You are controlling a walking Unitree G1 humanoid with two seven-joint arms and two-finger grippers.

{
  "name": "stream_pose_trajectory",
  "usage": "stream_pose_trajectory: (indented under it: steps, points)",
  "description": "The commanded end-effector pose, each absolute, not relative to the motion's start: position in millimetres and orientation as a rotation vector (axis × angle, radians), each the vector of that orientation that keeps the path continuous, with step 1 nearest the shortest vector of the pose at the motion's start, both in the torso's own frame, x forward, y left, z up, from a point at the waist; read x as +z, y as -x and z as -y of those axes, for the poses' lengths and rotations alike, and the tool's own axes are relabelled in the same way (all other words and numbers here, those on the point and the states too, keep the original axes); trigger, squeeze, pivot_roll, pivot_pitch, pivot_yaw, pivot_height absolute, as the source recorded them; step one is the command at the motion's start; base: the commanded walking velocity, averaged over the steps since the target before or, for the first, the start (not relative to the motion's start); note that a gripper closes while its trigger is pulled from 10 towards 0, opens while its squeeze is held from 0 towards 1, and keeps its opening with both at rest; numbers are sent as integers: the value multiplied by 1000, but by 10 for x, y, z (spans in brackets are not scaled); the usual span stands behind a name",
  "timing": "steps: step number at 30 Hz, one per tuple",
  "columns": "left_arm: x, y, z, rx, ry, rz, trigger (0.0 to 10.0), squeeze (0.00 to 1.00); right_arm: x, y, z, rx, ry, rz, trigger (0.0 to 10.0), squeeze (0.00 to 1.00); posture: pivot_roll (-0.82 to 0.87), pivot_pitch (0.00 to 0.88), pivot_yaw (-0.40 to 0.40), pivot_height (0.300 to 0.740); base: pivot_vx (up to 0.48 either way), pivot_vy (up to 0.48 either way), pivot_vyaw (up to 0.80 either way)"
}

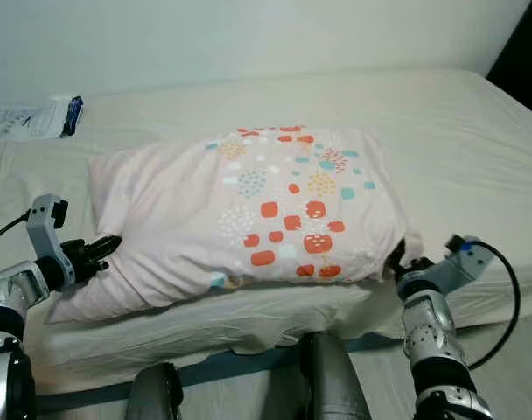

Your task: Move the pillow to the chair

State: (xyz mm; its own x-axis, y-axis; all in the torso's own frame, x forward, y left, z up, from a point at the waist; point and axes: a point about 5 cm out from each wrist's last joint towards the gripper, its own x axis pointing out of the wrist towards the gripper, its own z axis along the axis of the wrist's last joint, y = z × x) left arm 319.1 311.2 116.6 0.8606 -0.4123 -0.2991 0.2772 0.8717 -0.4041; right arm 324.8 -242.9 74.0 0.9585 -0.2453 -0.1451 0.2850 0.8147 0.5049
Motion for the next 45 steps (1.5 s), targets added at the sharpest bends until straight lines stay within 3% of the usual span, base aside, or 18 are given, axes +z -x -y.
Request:
stream_pose_trajectory:
  steps: [1,2,5,15,20,22,24,25,27,29,39,45]
  points:
    - [1073,-3151,-3099,-359,377,-411,0,0,649,-3268,2275,-199,-543,-147,10000,0,-1,154,-24,557,0,0,0]
    - [1065,-3150,-3094,-359,375,-409,0,0,641,-3320,2119,-69,-463,-196,10000,0,2,155,-28,557,0,0,0]
    - [1073,-3152,-3100,-354,374,-401,0,0,656,-3348,2025,2,-346,-203,10000,0,4,152,-29,557,0,0,0]
    - [1080,-3169,-3093,-336,380,-381,0,0,744,-3458,1751,119,-80,-186,10000,0,10,146,-24,557,0,0,0]
    - [1054,-3186,-3032,-348,379,-382,0,0,809,-3512,1611,163,154,-149,10000,0,11,146,-20,557,0,0,0]
    - [1047,-3189,-3018,-353,377,-383,0,0,796,-3514,1622,143,155,-159,10000,0,11,146,-20,557,0,0,0]
    - [1038,-3189,-2999,-364,368,-388,0,0,736,-3508,1768,13,-79,-209,10000,0,15,147,-21,557,0,0,0]
    - [1038,-3189,-2999,-364,368,-388,0,0,736,-3508,1768,13,-79,-209,10000,0,15,147,-21,557,0,0,0]
    - [1047,-3184,-3003,-373,365,-384,0,0,600,-3435,1968,-146,-482,-258,10000,0,18,145,-16,557,0,0,0]
    - [1058,-3179,-3009,-380,367,-379,0,0,483,-3345,2046,-213,-679,-261,10000,0,21,143,-17,557,0,0,0]
    - [1059,-3150,-3031,-390,366,-370,0,0,292,-3043,2161,-277,-603,-187,10000,0,24,142,-13,557,0,0,0]
    - [1074,-3144,-3031,-399,366,-358,0,0,543,-2924,2534,-439,-463,22,10000,0,22,136,-12,557,0,0,0]
